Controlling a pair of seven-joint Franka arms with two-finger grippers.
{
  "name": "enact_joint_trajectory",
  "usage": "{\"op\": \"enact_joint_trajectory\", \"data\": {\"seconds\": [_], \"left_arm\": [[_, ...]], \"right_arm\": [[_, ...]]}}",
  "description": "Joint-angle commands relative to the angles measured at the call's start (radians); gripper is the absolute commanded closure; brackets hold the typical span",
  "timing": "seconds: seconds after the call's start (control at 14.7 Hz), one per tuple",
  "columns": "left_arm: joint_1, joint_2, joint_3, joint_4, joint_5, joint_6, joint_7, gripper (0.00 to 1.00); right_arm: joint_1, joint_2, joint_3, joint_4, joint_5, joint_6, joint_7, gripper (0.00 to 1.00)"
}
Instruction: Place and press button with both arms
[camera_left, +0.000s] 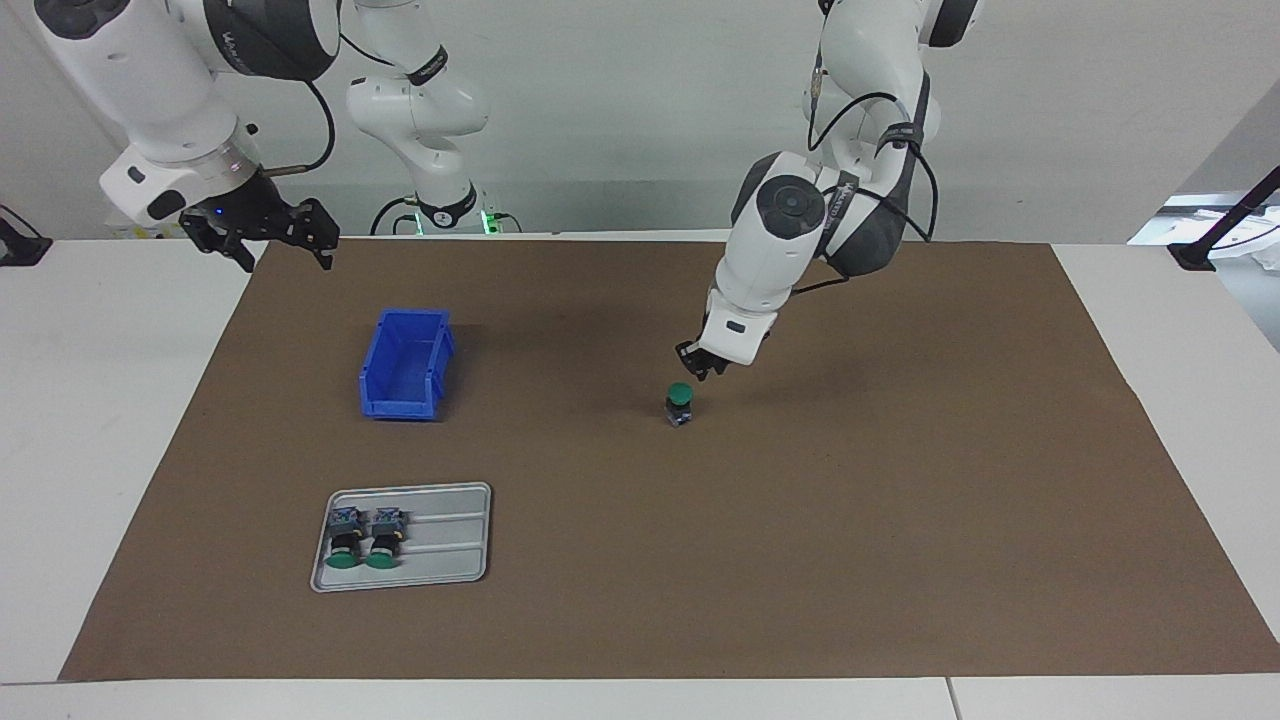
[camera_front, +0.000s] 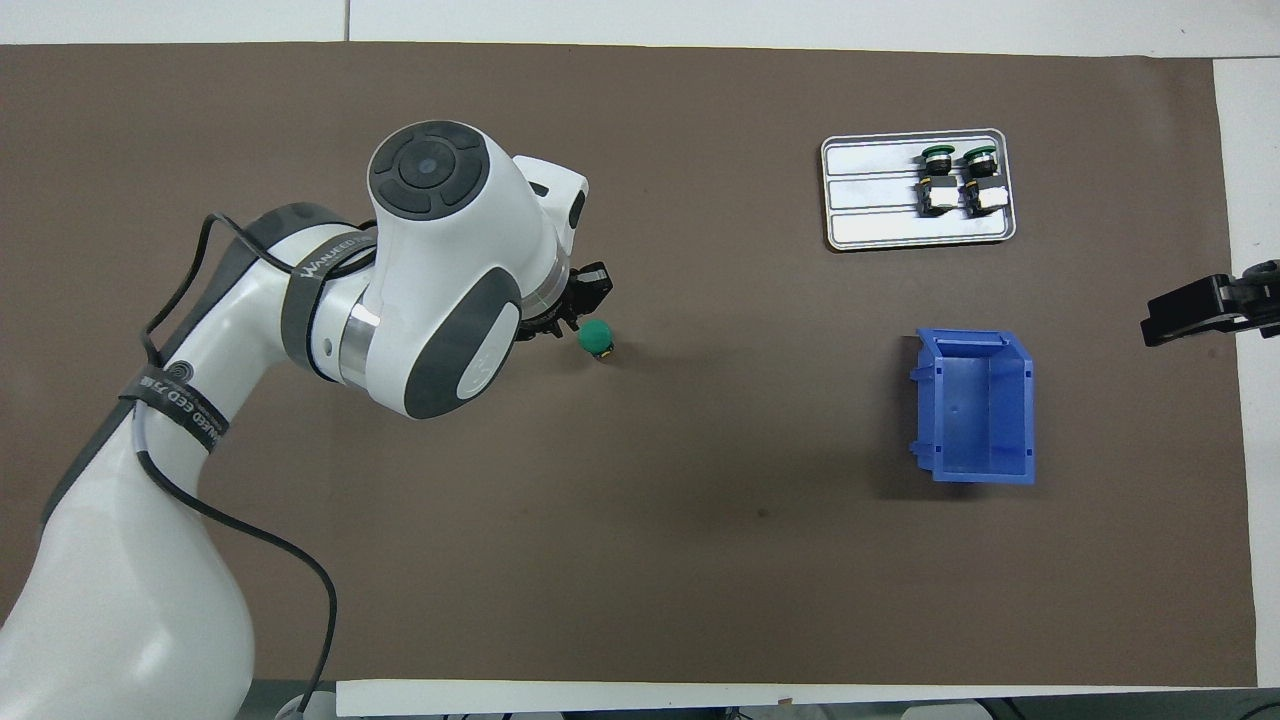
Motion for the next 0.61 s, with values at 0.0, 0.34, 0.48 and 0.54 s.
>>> {"op": "enact_joint_trajectory", "data": {"seconds": [0.0,0.34,0.48,0.54], "left_arm": [[-0.029,0.046,0.013,0.039,0.026,-0.009,-0.036,0.98],[-0.029,0.051,0.013,0.025,0.035,0.061,-0.071,1.0],[-0.03,0.052,0.012,0.016,0.035,0.09,-0.077,1.0],[-0.03,0.052,0.01,0.01,0.033,0.095,-0.076,1.0]], "right_arm": [[-0.002,-0.013,0.002,-0.012,0.005,0.006,0.01,0.02],[-0.002,-0.013,0.002,-0.012,0.005,0.006,0.01,0.02],[-0.002,-0.013,0.002,-0.012,0.005,0.006,0.01,0.02],[-0.002,-0.013,0.002,-0.012,0.005,0.006,0.01,0.02]]}}
